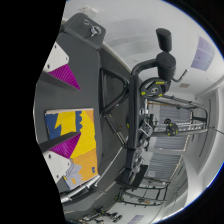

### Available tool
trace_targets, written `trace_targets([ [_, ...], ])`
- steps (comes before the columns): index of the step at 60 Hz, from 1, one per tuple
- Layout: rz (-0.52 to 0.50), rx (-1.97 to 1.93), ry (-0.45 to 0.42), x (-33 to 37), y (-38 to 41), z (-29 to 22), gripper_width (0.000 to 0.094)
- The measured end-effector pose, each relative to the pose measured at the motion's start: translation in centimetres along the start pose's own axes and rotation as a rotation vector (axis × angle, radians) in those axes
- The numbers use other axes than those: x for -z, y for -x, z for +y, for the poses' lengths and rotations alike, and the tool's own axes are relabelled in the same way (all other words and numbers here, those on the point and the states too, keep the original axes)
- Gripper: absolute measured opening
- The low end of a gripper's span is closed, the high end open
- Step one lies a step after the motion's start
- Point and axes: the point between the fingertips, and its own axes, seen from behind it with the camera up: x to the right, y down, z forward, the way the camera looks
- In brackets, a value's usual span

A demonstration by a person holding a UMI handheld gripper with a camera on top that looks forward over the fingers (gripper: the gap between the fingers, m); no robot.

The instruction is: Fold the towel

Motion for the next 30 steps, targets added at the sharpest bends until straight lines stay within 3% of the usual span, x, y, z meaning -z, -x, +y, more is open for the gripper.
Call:
trace_targets([
  [17, 0.017, 0.0, 0.118, -7.7, -1.5, 4.5, 0.0858],
  [22, -0.006, -0.013, 0.073, -8.1, -1.2, 4.1, 0.0773],
  [24, -0.007, -0.005, 0.074, -7.9, -1.3, 4.1, 0.0715],
  [29, 0.066, 0.023, 0.079, -8.1, -3.0, 4.1, 0.0043],
  [30, 0.076, 0.015, 0.074, -8.1, -3.0, 3.9, 0.0033],
])
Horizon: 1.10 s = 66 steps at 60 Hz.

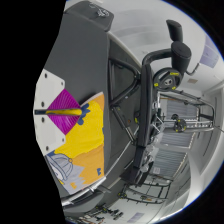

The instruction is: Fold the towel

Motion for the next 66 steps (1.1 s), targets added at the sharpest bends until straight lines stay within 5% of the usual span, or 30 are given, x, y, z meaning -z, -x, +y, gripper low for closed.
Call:
trace_targets([
  [10, -0.093, 0.007, 0.032, 1.9, 2.8, -1.2, 0.0012],
  [22, -0.164, -0.128, -0.082, 6.7, -2.2, -9.4, 0.0015],
  [32, -0.073, -0.157, -0.13, 5.7, -13.4, -11.6, 0.0027],
  [45, 0.033, -0.194, -0.049, 0.4, -22.6, -5.0, 0.0036],
  [48, 0.032, -0.197, -0.03, -0.8, -22.7, -3.6, 0.0102],
  [50, 0.032, -0.187, -0.019, -1.4, -22.7, -2.9, 0.027],
  [54, 0.07, -0.171, 0.004, -1.5, -23.8, -1.9, 0.0874],
  [57, 0.086, -0.16, -0.017, -0.4, -24.3, -2.7, 0.0806],
  [66, 0.045, -0.145, -0.087, 10.1, -23.4, -6.7, 0.0851],
])
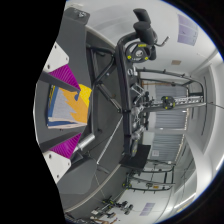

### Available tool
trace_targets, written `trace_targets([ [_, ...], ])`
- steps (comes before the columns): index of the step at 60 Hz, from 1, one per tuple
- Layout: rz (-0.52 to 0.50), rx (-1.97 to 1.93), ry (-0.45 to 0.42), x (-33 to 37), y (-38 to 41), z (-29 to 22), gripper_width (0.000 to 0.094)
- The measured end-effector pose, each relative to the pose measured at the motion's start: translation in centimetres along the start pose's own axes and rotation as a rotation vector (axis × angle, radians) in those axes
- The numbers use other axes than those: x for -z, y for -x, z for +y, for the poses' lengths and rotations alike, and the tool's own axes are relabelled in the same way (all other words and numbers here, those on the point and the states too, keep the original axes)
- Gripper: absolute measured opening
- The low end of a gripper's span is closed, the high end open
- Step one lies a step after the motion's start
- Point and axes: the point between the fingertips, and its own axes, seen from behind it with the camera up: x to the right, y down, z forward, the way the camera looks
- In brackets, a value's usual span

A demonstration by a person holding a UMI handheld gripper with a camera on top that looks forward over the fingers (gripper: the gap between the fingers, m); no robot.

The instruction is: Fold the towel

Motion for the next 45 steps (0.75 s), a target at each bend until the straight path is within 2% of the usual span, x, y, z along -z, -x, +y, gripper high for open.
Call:
trace_targets([
  [9, -0.062, 0.033, -0.063, 12.8, 1.8, -2.0, 0.0855],
  [21, -0.115, 0.028, -0.07, 24.9, 4.6, 1.2, 0.0857],
  [32, -0.115, 0.062, -0.067, 28.9, 6.4, 5.3, 0.0854],
  [45, -0.124, 0.089, -0.052, 30.4, 7.9, 6.7, 0.0855],
])
